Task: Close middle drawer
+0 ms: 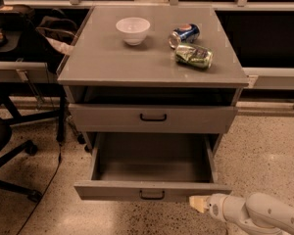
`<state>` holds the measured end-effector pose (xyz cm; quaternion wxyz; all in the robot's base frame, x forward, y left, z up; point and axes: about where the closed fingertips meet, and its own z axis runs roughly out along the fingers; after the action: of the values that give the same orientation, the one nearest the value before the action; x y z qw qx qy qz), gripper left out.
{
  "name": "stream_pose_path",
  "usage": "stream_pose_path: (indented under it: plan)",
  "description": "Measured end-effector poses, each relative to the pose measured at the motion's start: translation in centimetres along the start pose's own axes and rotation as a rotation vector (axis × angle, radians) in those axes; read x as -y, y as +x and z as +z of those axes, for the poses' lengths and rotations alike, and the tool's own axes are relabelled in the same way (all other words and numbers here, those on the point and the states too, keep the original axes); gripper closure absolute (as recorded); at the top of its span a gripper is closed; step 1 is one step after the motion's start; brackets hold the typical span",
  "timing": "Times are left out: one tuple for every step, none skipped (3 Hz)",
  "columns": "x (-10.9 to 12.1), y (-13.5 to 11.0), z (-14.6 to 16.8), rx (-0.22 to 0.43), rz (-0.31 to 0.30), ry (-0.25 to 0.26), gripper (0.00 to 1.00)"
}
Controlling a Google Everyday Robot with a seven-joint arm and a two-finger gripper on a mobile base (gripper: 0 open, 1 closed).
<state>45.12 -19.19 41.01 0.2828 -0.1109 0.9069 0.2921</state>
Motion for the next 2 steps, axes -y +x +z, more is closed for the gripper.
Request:
stream_pose_path:
  plan:
    - [0.0,-0.6,0.5,0.032,-0.011,-0.013,1.0]
    - [0.5,-2.5,1.8,0.056,-0.02,-0.028,1.0]
